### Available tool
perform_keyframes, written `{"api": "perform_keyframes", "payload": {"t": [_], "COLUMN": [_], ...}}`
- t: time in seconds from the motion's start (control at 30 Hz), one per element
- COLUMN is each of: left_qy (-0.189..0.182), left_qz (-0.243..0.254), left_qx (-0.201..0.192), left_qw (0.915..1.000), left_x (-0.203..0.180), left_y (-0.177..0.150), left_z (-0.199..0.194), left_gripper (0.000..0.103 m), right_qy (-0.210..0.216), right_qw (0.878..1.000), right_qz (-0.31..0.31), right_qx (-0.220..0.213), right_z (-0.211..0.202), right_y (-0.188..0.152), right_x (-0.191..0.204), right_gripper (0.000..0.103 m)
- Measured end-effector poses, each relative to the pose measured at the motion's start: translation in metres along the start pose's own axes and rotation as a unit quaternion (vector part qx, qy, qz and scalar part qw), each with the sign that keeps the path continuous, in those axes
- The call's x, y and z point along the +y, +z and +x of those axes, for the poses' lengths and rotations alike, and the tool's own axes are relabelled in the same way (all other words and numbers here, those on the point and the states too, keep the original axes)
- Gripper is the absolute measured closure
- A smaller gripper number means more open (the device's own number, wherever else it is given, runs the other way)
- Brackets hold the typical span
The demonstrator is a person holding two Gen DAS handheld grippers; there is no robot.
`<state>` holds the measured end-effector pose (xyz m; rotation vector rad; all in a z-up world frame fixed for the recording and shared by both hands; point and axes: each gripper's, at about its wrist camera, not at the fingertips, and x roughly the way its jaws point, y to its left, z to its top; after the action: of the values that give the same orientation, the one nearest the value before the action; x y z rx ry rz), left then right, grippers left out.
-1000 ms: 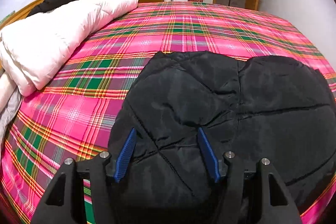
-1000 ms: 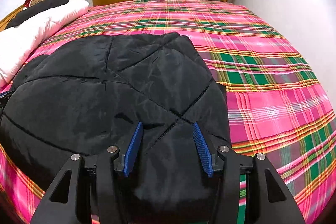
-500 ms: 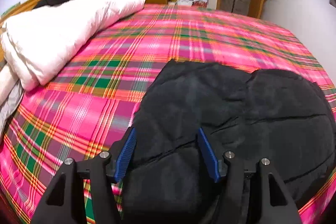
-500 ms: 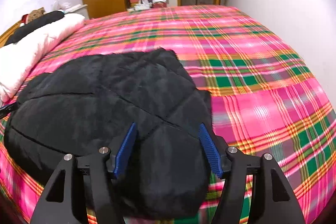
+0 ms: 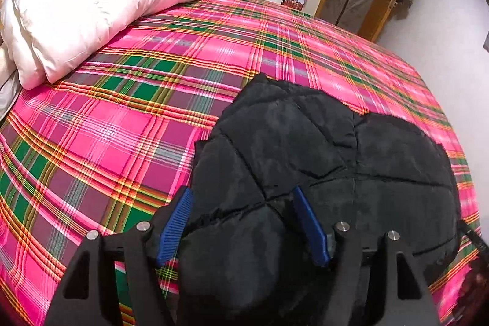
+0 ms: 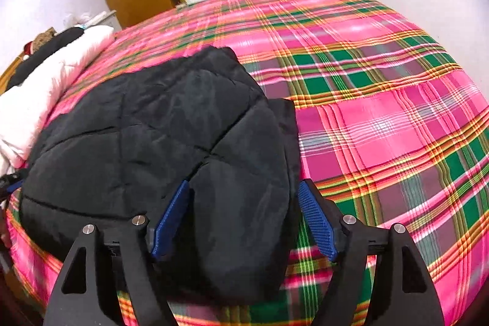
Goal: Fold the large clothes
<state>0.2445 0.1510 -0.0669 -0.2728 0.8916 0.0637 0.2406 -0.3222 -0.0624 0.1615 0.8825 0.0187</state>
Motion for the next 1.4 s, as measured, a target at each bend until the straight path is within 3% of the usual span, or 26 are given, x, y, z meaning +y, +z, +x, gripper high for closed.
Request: {"api": "perform_keyframes", "payload": {"t": [0.13, 0.2, 0.27, 0.43, 0.53, 0.6, 0.63, 0.7, 0.9, 1.07, 1.23, 1.33, 1.4], "left_qy": [-0.042, -0.058, -0.045, -0.028, -0.006, 0.001, -0.004, -0.021, -0.008, -0.003, -0.012, -0.048, -0.088], "left_qz": [0.006, 0.046, 0.087, 0.115, 0.120, 0.113, 0.103, 0.084, 0.090, 0.095, 0.100, 0.110, 0.118], "left_qx": [-0.040, -0.067, -0.074, -0.037, 0.001, 0.014, 0.023, 0.032, 0.033, 0.037, -0.010, -0.057, -0.059], "left_qw": [0.9983, 0.9950, 0.9924, 0.9922, 0.9928, 0.9935, 0.9944, 0.9957, 0.9954, 0.9947, 0.9948, 0.9912, 0.9873], "left_x": [-0.019, -0.041, -0.062, -0.082, -0.083, -0.077, -0.073, -0.068, -0.076, -0.076, -0.078, -0.095, -0.117], "left_y": [0.010, 0.024, 0.039, 0.083, 0.095, 0.095, 0.094, 0.091, 0.085, 0.091, 0.098, 0.084, 0.069], "left_z": [-0.009, -0.009, 0.005, 0.069, 0.107, 0.122, 0.128, 0.137, 0.153, 0.148, 0.086, 0.035, 0.016], "left_gripper": [0.034, 0.034, 0.034, 0.034, 0.034, 0.033, 0.033, 0.032, 0.031, 0.032, 0.034, 0.034, 0.034], "right_qy": [0.017, 0.027, 0.043, 0.054, 0.023, 0.005, 0.016, 0.034, 0.022, 0.014, 0.032, 0.066, 0.080], "right_qw": [0.999, 0.999, 0.998, 0.996, 0.998, 0.998, 0.998, 0.997, 0.997, 0.997, 0.999, 0.997, 0.994], "right_qz": [-0.004, -0.010, -0.018, -0.059, -0.063, -0.044, -0.023, 0.001, -0.001, -0.002, -0.020, -0.030, -0.056], "right_qx": [-0.030, -0.031, -0.033, -0.027, 0.003, 0.047, 0.063, 0.067, 0.071, 0.071, -0.005, -0.040, -0.039], "right_z": [-0.011, -0.004, 0.008, 0.050, 0.092, 0.123, 0.135, 0.144, 0.156, 0.143, 0.064, 0.025, 0.018], "right_y": [0.003, 0.014, 0.028, 0.085, 0.107, 0.105, 0.102, 0.097, 0.090, 0.097, 0.096, 0.079, 0.066], "right_x": [0.009, 0.018, 0.032, 0.066, 0.063, 0.046, 0.036, 0.024, 0.024, 0.025, 0.034, 0.056, 0.081], "right_gripper": [0.030, 0.030, 0.030, 0.030, 0.030, 0.030, 0.030, 0.030, 0.030, 0.030, 0.031, 0.031, 0.031]}}
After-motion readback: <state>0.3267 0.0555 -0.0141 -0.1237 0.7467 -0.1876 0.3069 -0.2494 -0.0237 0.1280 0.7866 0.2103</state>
